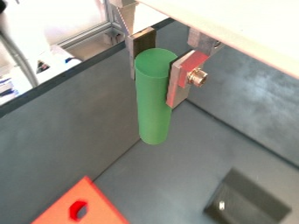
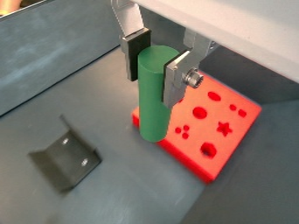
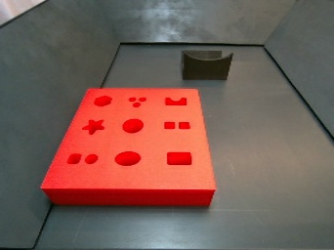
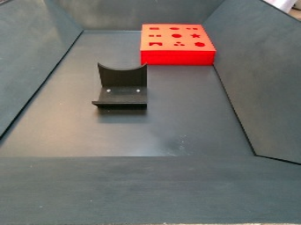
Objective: Pick up the round object. Move up. Move to above the board. Insert the round object.
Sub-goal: Move to above the board.
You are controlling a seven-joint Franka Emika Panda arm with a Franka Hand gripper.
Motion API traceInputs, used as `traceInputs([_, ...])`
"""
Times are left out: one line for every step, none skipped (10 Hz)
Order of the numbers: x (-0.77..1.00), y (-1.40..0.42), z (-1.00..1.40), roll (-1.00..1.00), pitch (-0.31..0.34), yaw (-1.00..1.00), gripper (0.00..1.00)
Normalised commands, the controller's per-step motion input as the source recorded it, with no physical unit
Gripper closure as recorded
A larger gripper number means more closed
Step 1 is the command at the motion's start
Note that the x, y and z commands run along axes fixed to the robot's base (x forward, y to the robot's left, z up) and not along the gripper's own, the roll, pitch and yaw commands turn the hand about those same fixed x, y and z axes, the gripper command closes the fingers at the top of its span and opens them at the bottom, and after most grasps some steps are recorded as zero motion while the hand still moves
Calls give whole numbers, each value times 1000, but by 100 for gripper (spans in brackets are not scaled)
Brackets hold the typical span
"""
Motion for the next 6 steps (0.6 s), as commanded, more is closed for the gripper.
traceInputs([347, -1000, 11, -6, 116, 10, 100])
traceInputs([360, -1000, 15, -5, 118, 9, 100])
traceInputs([364, -1000, 17, 1, 120, 10, 100])
traceInputs([383, -1000, 21, 3, 126, 11, 100])
traceInputs([398, -1000, 28, 9, 129, 9, 100])
traceInputs([424, -1000, 29, 26, 137, 7, 100])
